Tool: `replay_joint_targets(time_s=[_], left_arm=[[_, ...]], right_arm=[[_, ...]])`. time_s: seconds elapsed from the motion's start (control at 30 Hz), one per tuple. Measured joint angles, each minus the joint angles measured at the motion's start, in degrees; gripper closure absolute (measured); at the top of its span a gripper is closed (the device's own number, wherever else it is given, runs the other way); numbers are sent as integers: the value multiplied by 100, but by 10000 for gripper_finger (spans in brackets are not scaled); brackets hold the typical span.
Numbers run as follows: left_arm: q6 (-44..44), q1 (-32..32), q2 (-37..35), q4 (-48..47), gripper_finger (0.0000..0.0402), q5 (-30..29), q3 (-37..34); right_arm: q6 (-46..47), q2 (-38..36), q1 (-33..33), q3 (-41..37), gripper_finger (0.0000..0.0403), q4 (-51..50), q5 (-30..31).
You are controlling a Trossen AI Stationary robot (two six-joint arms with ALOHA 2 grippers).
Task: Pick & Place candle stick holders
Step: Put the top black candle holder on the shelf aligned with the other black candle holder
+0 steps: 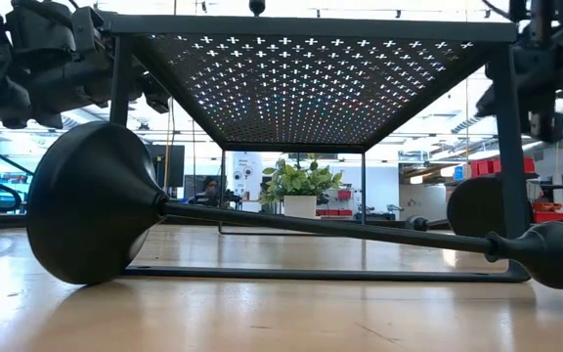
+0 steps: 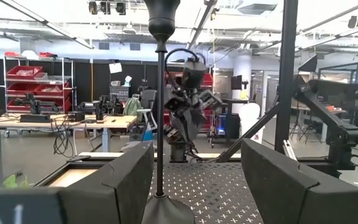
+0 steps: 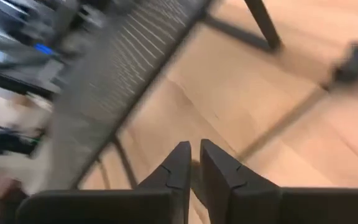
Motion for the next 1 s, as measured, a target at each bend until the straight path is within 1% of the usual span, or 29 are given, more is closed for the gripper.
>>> replay_joint_targets(time_s=[0.13, 0.23, 0.3, 0.4, 0.6, 0.77, 0.9, 1.0], left_arm=[[-11, 0, 0, 0, 159, -1, 0], [-33, 0, 0, 2, 159, -1, 0], [-37, -2, 0, 0, 159, 16, 0], [-37, -2, 0, 0, 159, 37, 0], [-154, -2, 0, 0, 159, 39, 0], [-217, -2, 0, 0, 159, 39, 0], [-227, -2, 0, -1, 159, 39, 0], [-227, -2, 0, -4, 159, 39, 0]], right_arm=[[438, 1196, -2, 742, 371, -698, -249], [534, 2020, -2, 1277, 371, -1282, -436], [587, 2466, -2, 1529, 371, -1644, -455], [702, 2978, -26, 1697, 366, -1704, -547], [744, 3579, -55, 1690, 334, -1351, -669], [750, 3864, -55, 1654, 305, -1342, -759], [734, 3942, -55, 1654, 290, -1329, -631], [753, 3972, -55, 1654, 285, -1363, -427]])
